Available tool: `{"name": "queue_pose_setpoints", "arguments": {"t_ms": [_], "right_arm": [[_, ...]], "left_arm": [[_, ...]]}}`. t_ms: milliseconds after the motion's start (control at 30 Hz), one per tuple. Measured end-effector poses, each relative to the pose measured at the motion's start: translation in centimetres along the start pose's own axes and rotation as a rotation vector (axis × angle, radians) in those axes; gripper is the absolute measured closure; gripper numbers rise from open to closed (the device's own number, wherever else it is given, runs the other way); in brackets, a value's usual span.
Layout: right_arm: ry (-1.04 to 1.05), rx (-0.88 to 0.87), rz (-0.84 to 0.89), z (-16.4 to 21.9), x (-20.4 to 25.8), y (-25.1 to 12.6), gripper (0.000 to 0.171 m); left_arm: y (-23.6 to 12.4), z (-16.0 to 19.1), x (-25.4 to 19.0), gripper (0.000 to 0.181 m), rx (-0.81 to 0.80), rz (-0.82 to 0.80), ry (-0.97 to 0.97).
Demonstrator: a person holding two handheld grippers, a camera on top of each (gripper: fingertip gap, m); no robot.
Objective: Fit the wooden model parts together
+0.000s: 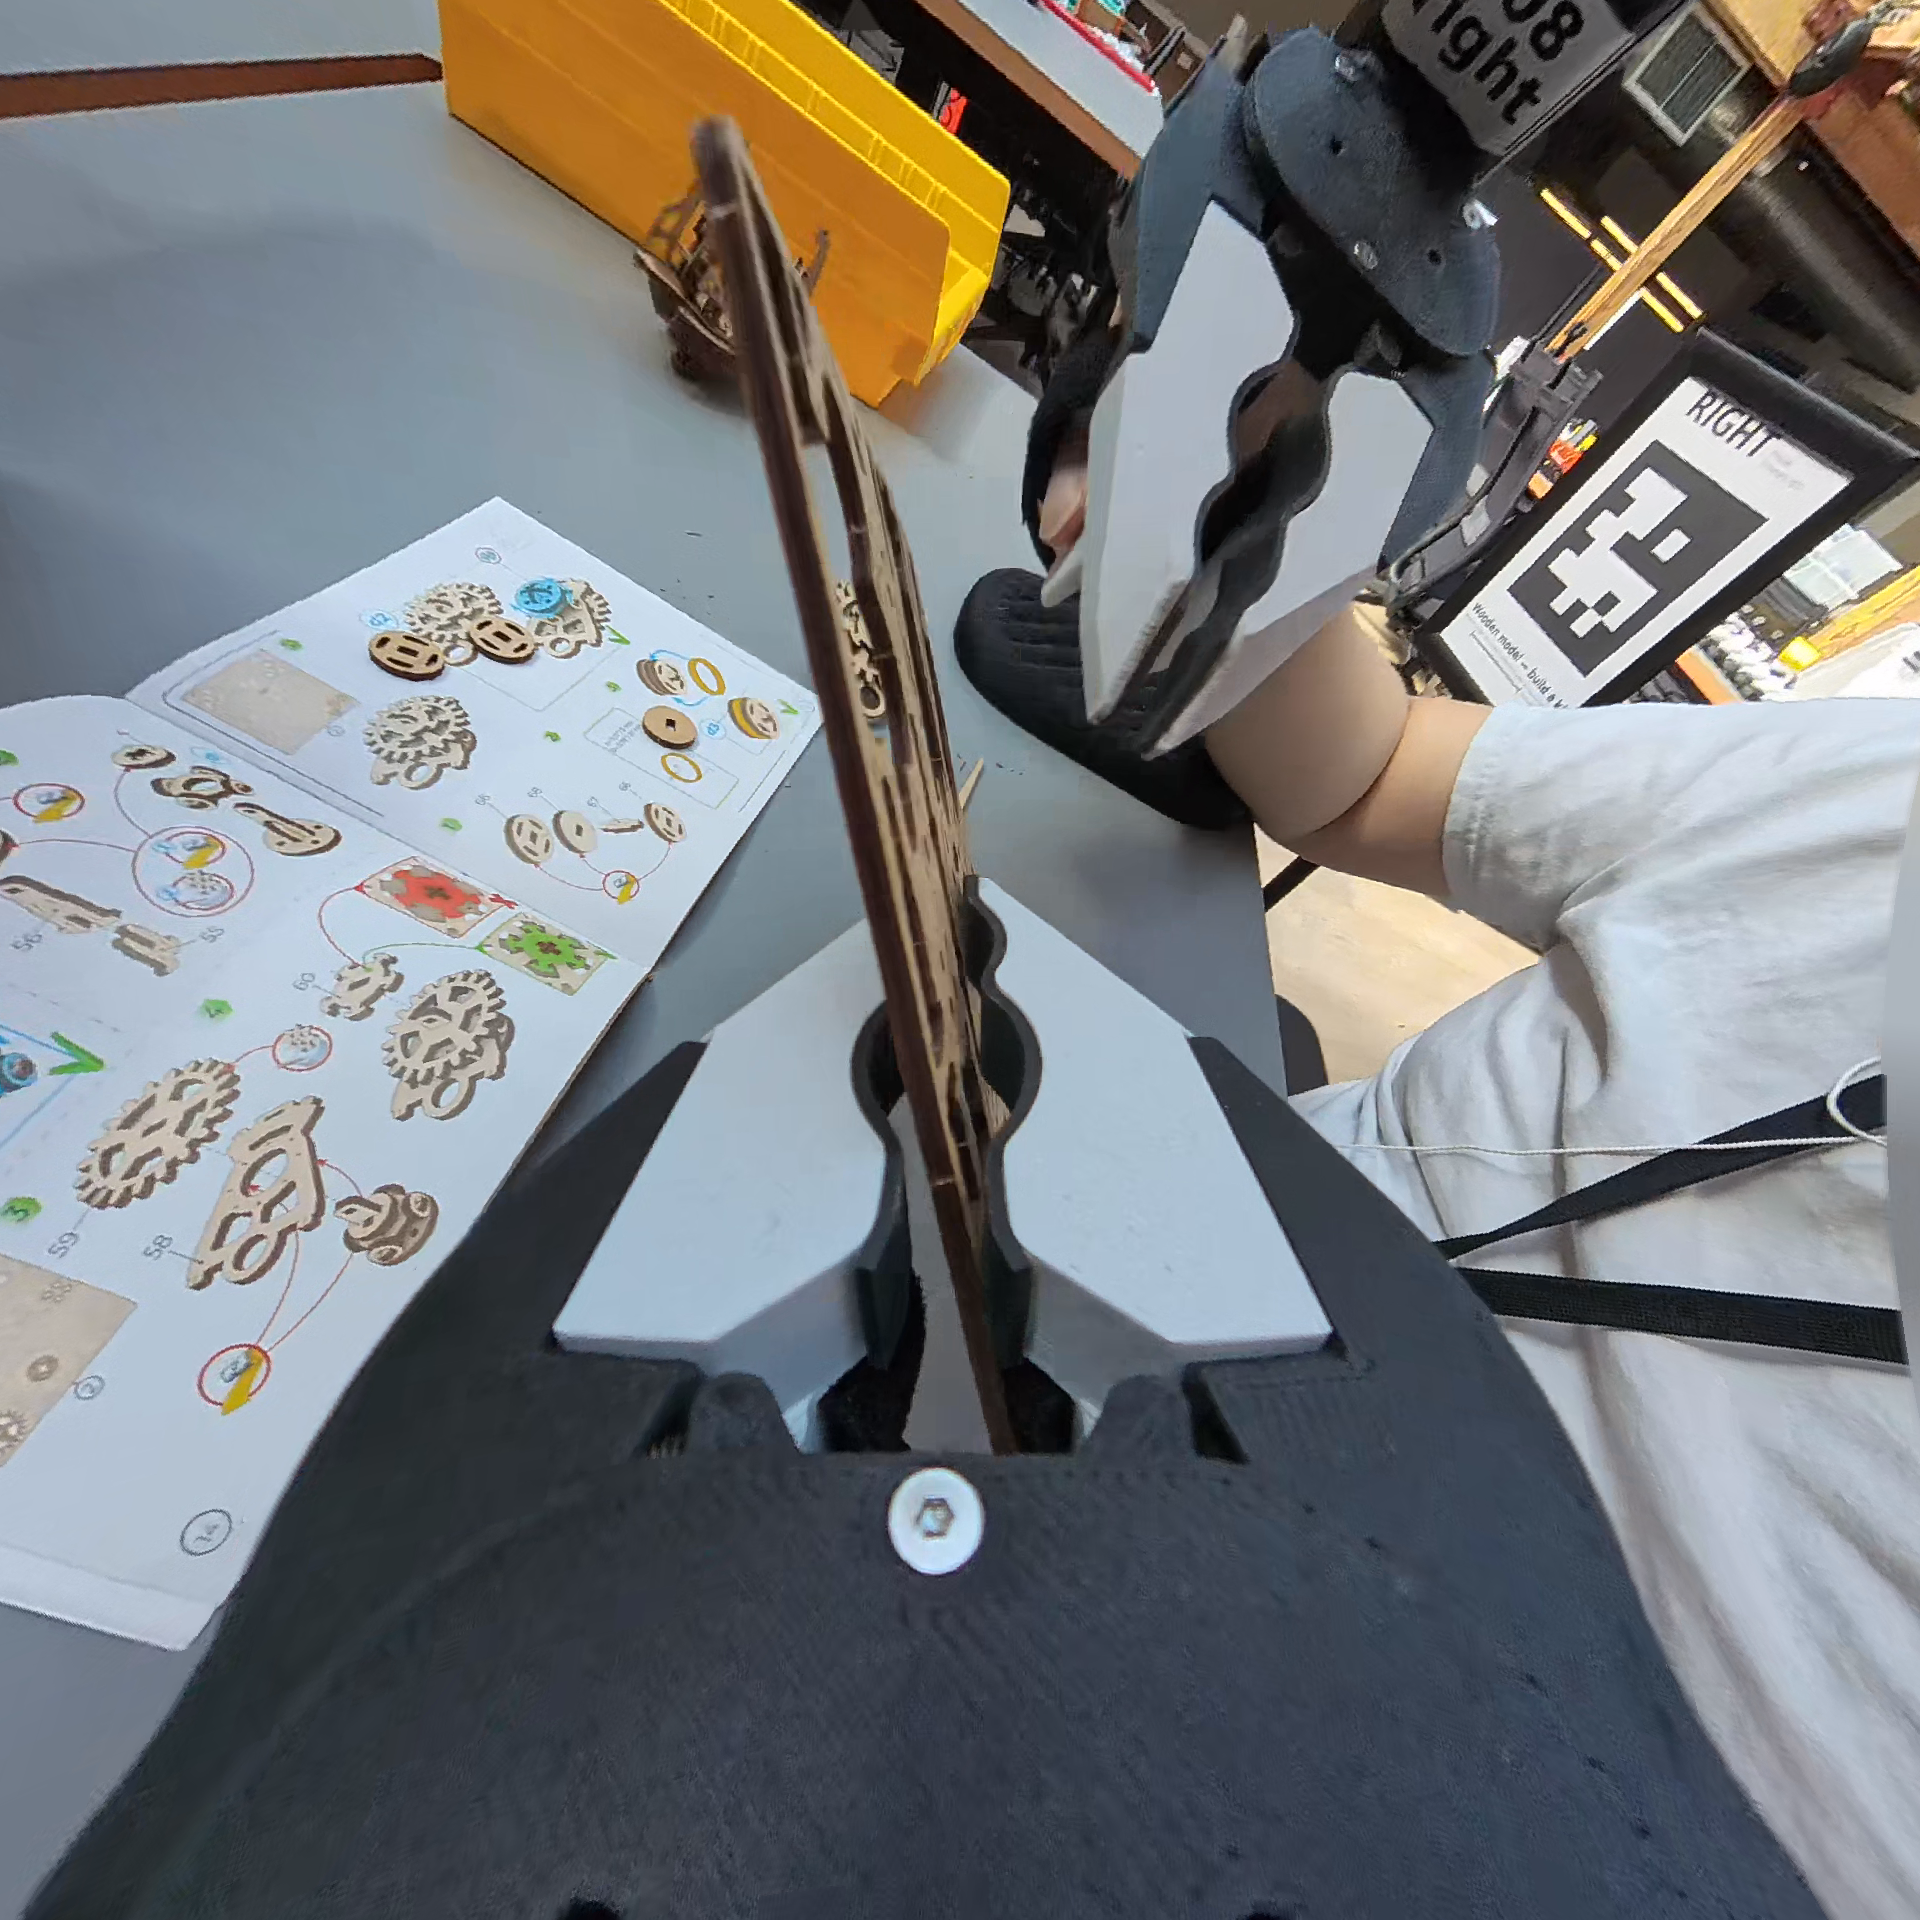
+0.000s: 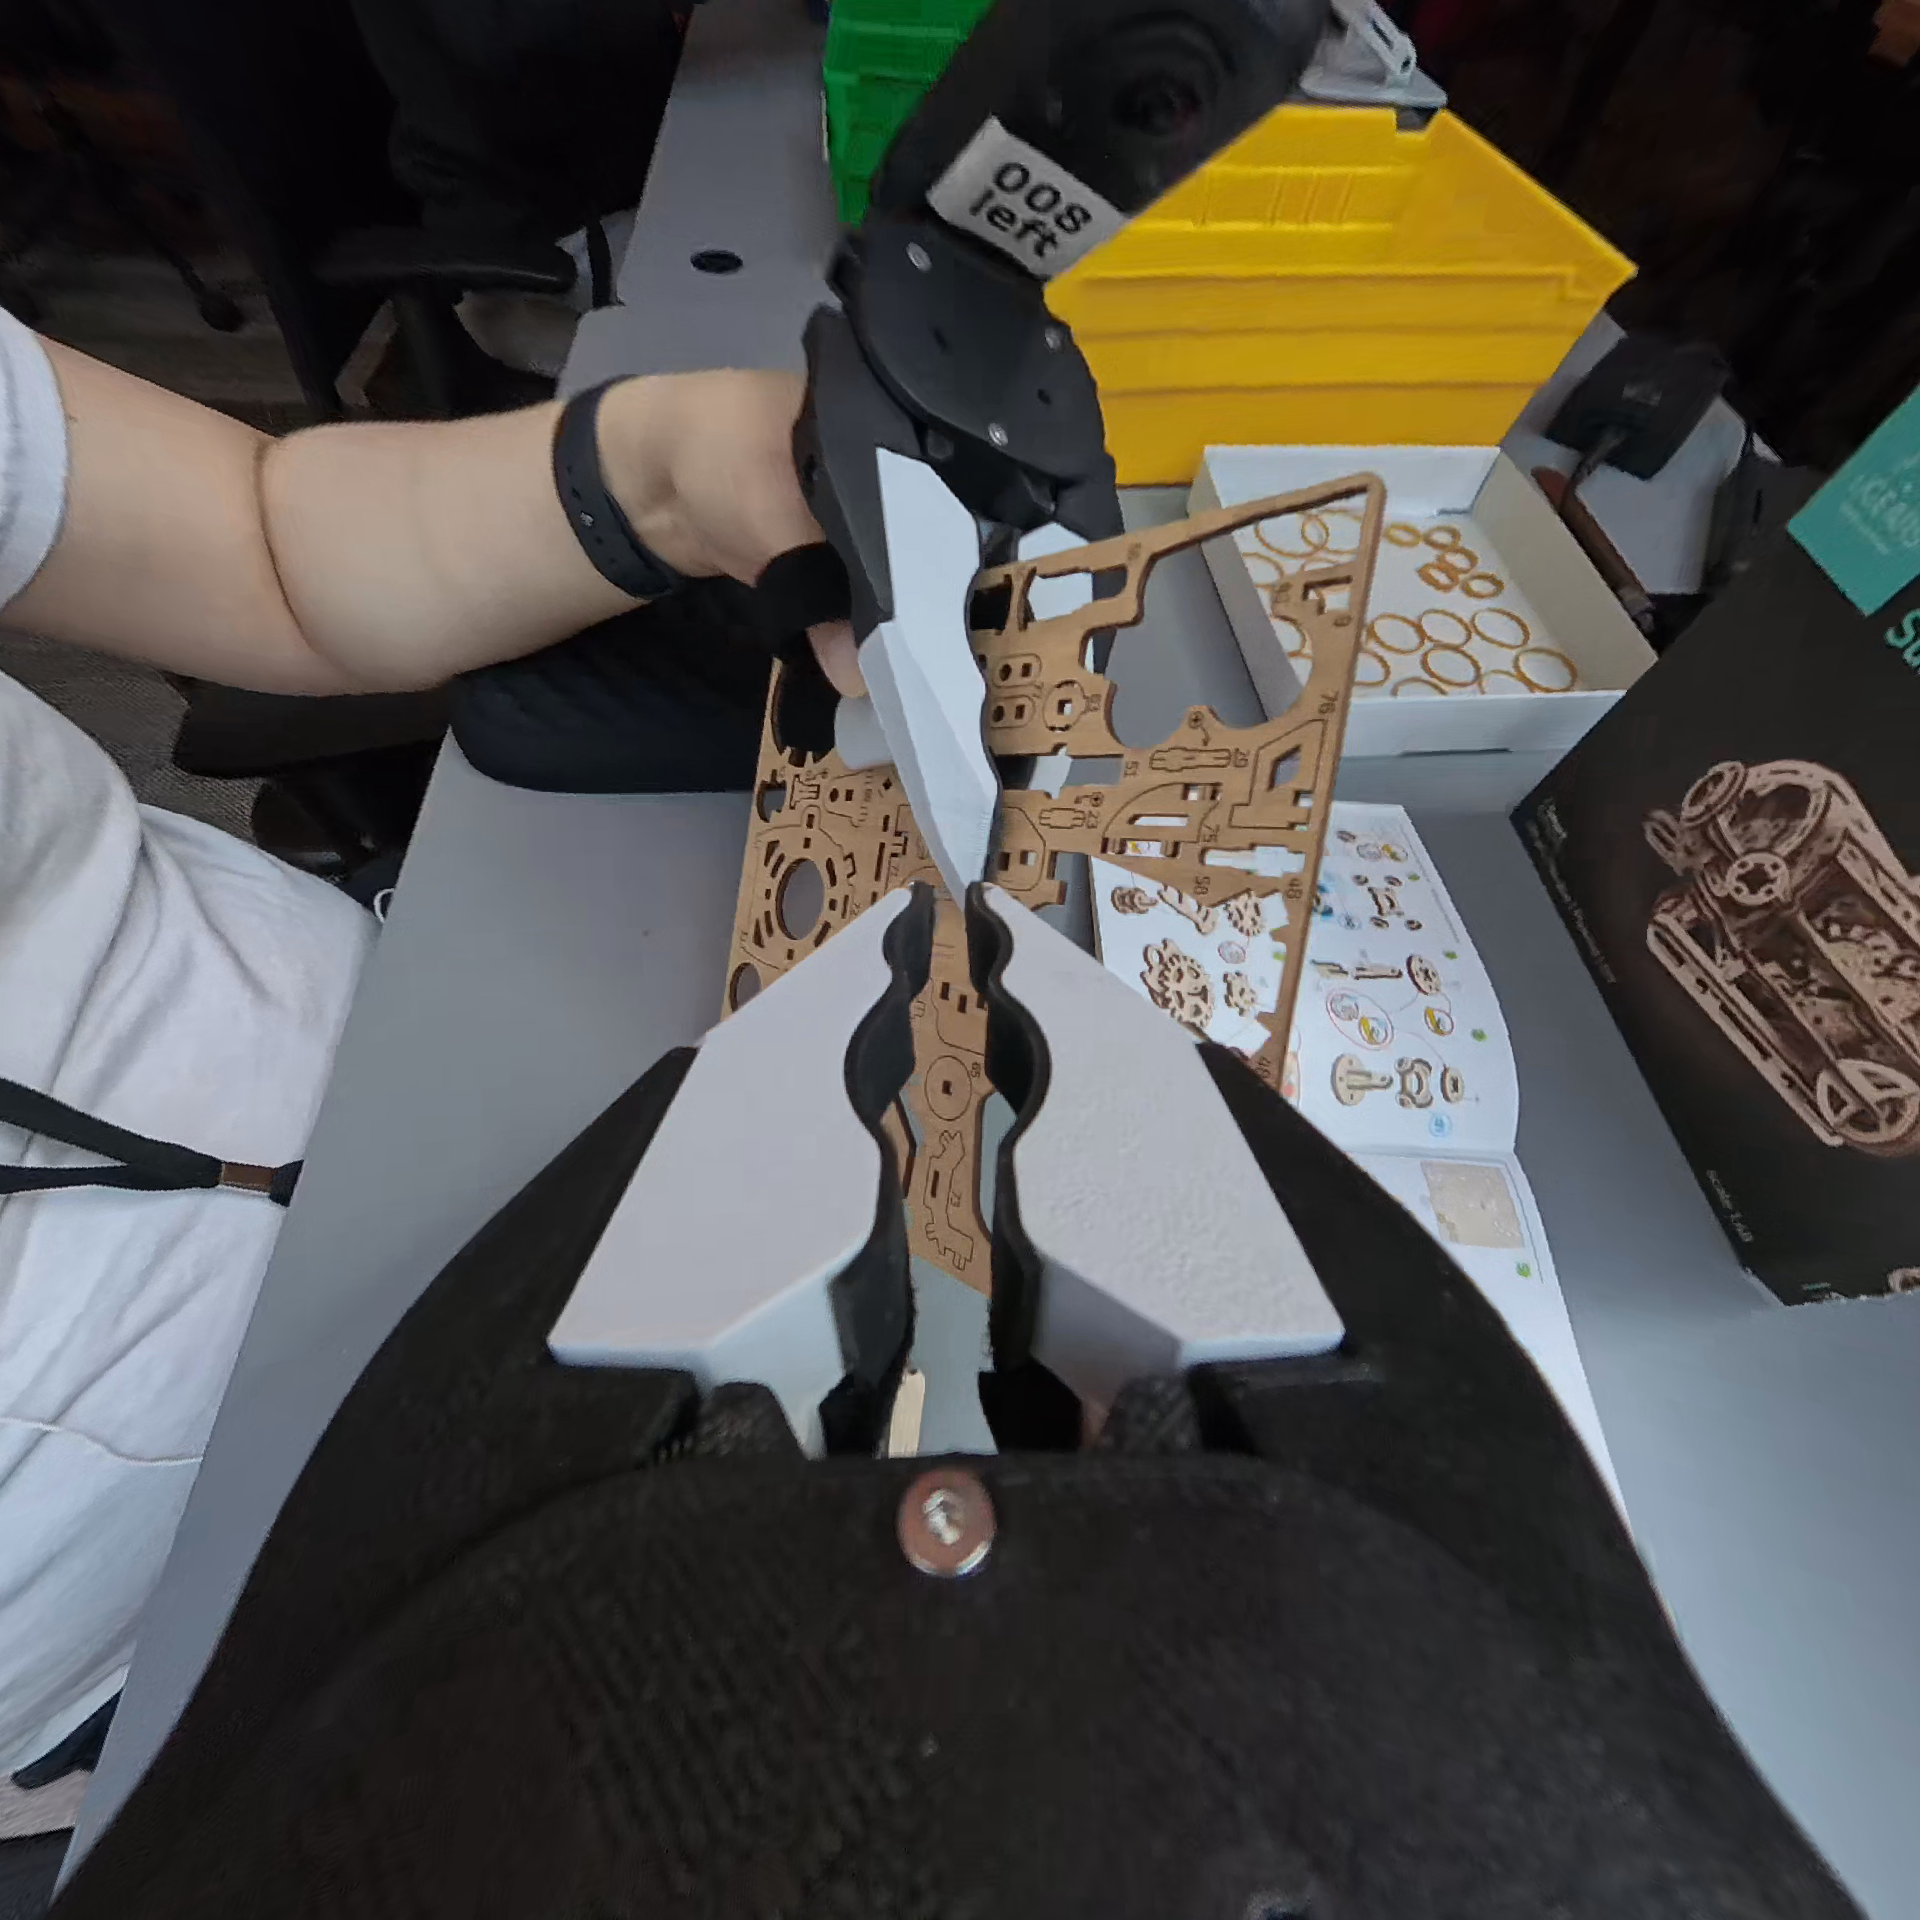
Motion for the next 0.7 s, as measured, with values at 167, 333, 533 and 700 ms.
{"name": "queue_pose_setpoints", "arguments": {"t_ms": [167, 333, 533, 700], "right_arm": [[-0.046, -0.342, 0.077, -2.1, -1.7, -3.5, 0.163], [0.135, -0.325, 0.124, 1.0, -5.5, -4.1, 0.157], [0.222, -0.087, -0.067, 4.3, -3.0, 2.3, 0.146], [0.56, -0.301, -0.203, 2.1, -2.3, 5.5, 0.127]], "left_arm": [[-4.0, -1.7, 0.9, 0.18, -0.176, 0.102, -0.12], [-9.9, -3.2, 1.6, 0.18, -0.412, 0.025, -0.126], [-12.6, -2.1, 1.4, 0.18, -0.435, -0.047, -0.177], [-12.4, -0.4, 0.2, 0.18, -0.394, -0.052, -0.17]]}}
Point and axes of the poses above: each gripper's, where its closed fingertips meet, y out along the fingers, z out of its underside, x = y × z across the jaws, the point moved 7 cm from there along -y, back along the fingers, and after that the axes turned 8 degrees about -x, right-handed, at the moved point
